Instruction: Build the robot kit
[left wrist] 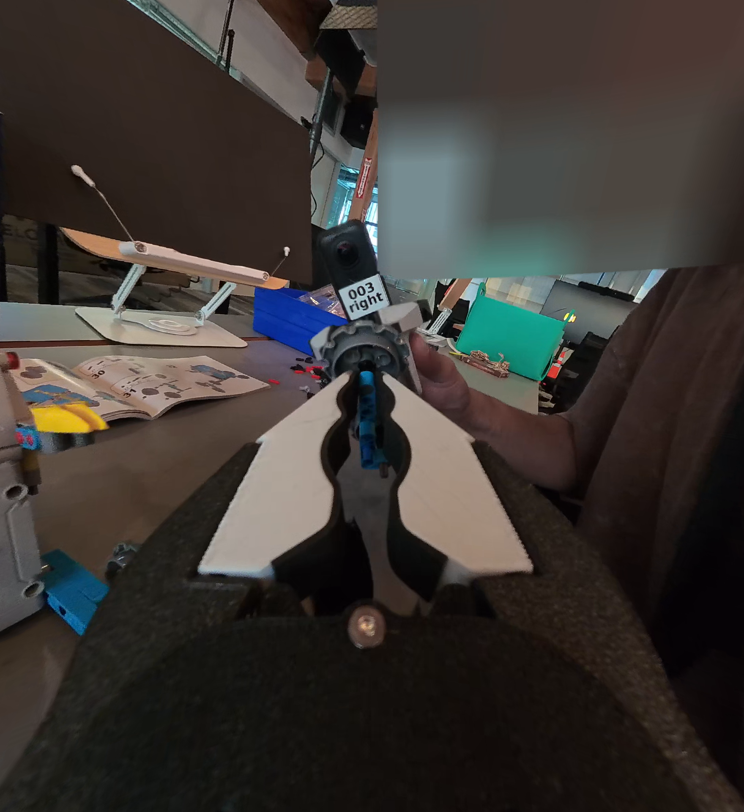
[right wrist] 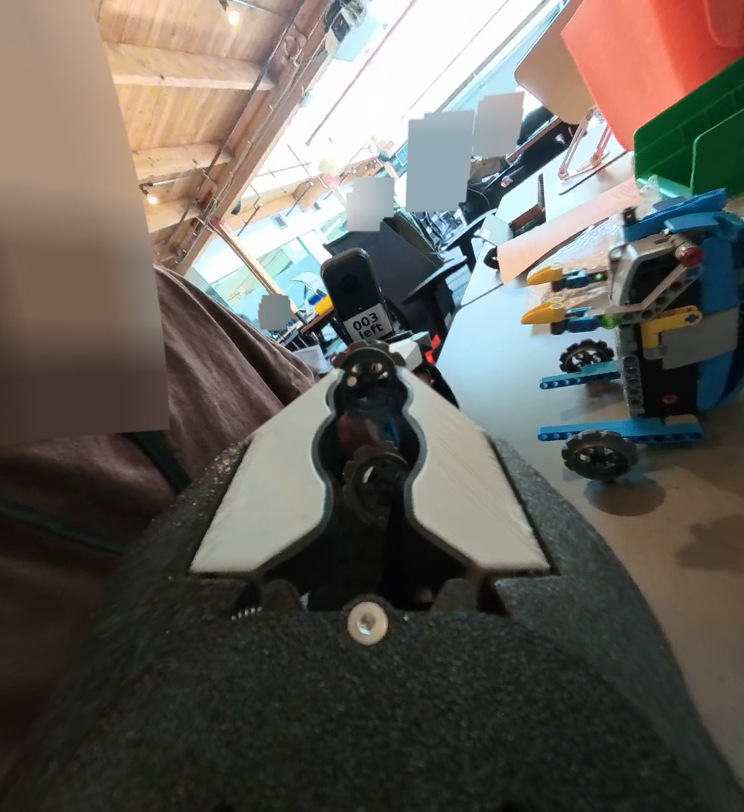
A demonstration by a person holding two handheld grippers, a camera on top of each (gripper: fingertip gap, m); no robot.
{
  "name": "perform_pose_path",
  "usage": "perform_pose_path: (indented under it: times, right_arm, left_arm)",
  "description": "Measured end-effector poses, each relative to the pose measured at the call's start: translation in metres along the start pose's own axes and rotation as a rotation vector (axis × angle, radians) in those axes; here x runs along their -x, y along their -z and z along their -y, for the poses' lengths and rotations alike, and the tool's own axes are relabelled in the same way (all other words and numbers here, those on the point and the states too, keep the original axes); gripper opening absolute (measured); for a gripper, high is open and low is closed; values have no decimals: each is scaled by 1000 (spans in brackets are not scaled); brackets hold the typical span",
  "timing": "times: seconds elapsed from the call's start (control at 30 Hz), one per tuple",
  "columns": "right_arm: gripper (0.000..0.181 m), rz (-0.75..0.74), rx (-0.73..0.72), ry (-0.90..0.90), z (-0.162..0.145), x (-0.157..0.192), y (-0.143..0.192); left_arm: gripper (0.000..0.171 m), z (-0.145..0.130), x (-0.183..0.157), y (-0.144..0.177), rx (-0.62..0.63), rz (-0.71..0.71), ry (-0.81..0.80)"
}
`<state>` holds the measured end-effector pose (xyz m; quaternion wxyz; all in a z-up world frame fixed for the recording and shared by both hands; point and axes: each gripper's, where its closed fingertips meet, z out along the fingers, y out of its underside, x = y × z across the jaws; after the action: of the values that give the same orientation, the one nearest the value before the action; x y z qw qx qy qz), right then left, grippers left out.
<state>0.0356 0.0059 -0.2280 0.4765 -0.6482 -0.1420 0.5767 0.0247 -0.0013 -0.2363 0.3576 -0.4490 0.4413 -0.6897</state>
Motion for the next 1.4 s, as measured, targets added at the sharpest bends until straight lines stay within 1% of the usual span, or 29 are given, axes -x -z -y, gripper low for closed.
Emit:
perform_pose_path:
  times: [0.07, 0.1, 0.17, 0.2, 0.27, 0.3, 0.33, 0.4, 0.47, 0.53, 0.6, 0.67, 0.8, 0.93, 1.13, 1.17, 1.23, 1.3, 1.33, 1.37, 1.4]
  right_arm:
    - [33, -49, -17, 28, 4, -7, 4]
    - [39, -101, -23, 84, 6, -11, 6]
    - [42, -213, 8, 296, 5, -11, 3]
    - [46, -293, 53, 413, 1, -13, 0]
    - [55, -532, 175, 640, -7, -29, -5]
    - [56, -624, 235, 718, -13, -35, -7]
    - [56, -685, 253, 777, -14, -37, -10]
    - [49, -791, 245, 848, -10, -40, -12]
    - [45, -852, 266, 860, -9, -45, -11]
    - [46, -887, 295, 848, -11, -53, -8]
    - [45, -888, 310, 830, -15, -57, -8]
    - [36, -913, 316, 829, -15, -61, -7]
    - [34, -919, 335, 817, -14, -64, -5]
    - [33, -921, 355, 853, -15, -63, -5]
    - [31, -873, 341, 877, -15, -58, -6]
    - [32, -854, 331, 882, -14, -58, -7]
    - [32, -776, 298, 835, -15, -53, -6]
    - [33, -691, 291, 763, -17, -49, -2]
    - [33, -624, 274, 741, -17, -43, 0]
    - [33, -568, 253, 721, -16, -37, 3]
    - [33, -544, 230, 705, -14, -33, 6]
  left_arm:
    - [6, 1, 4, 1, -5, 9, 22]
    - [6, 1, 7, 1, -8, 20, 38]
    - [6, 0, 16, 2, -9, 55, 78]
    - [6, -1, 22, 2, -6, 84, 102]
    - [6, -4, 32, 1, 0, 133, 161]
    - [6, -7, 37, 1, 4, 154, 194]
    - [6, -9, 40, 0, 8, 169, 227]
    - [6, -13, 46, 0, 15, 201, 274]
    - [6, -15, 49, 0, 20, 219, 292]
    - [6, -15, 50, 0, 22, 227, 303]
    - [6, -17, 51, -1, 25, 232, 311]
    - [6, -19, 51, -2, 38, 243, 310]
    - [6, -21, 52, -3, 46, 248, 316]
    - [6, -21, 51, -3, 45, 261, 295]
    - [6, -20, 46, -3, 45, 257, 258]
    - [6, -19, 45, -4, 43, 243, 258]
    - [8, -18, 39, -5, 53, 166, 280]
    - [16, -13, 34, -1, 42, 97, 295]
    - [33, -6, 35, 4, 15, 99, 276]
    - [44, -1, 38, 10, 0, 116, 241]
    - [53, 3, 38, 14, 1, 111, 191]
